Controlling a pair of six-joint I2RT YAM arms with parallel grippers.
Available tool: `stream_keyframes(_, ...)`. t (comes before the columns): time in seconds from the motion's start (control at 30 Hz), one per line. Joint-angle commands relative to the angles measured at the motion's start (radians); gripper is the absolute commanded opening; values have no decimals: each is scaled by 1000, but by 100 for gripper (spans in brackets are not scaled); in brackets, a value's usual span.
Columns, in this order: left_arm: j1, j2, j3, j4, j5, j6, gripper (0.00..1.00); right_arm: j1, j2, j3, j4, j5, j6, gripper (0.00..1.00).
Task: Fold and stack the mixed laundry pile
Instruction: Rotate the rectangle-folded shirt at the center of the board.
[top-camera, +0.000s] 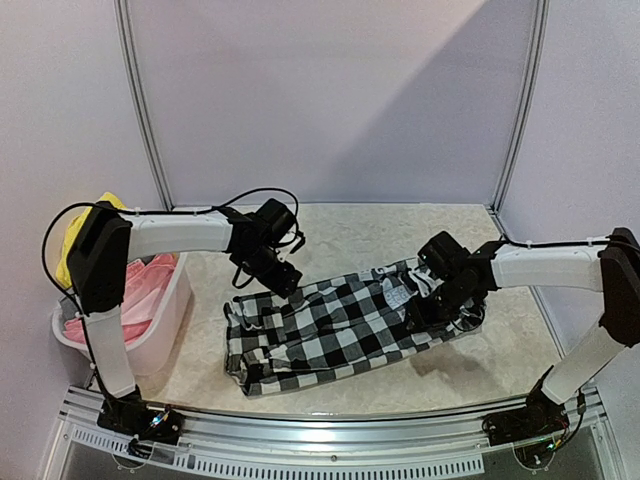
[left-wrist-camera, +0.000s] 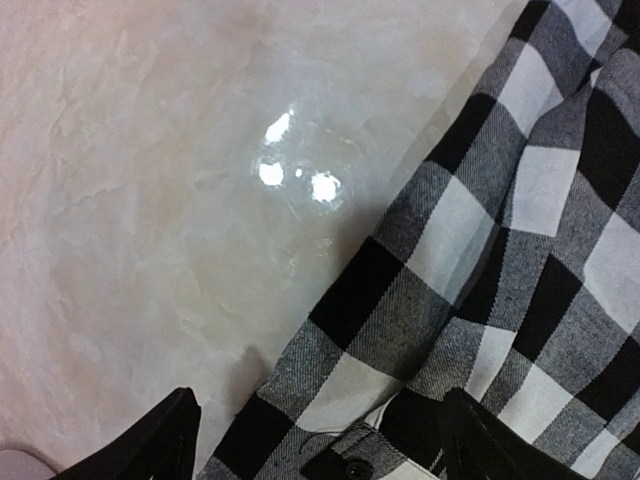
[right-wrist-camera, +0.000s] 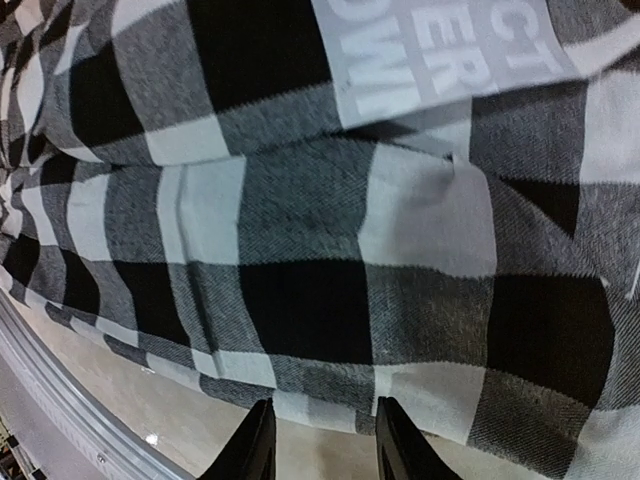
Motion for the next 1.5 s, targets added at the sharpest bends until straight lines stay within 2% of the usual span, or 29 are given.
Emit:
stream_keyframes(0.0, 18, 46, 38, -31, 45, 40, 84, 15, -55, -60, 35, 57, 89, 35)
stream_keyframes(0.37, 58, 104, 15, -44, 79, 56, 81, 19, 19, -130, 134, 115, 157, 32)
stream_keyframes(0.63, 67, 75, -87, -10, 75, 12, 80, 8, 134, -60, 118, 141, 133, 30)
stream_keyframes(0.87, 75, 38, -184, 26, 68, -40, 79, -70, 221, 19, 78, 125, 76, 30)
stream_keyframes(1.1, 75, -32, -282, 57, 95, -126, 77, -136, 334, 192, 31, 80, -20, 30)
stream_keyframes(1.47, 47, -106, -391, 131, 212, -334, 70, -212, 612, 624, -109, 8, -90, 28)
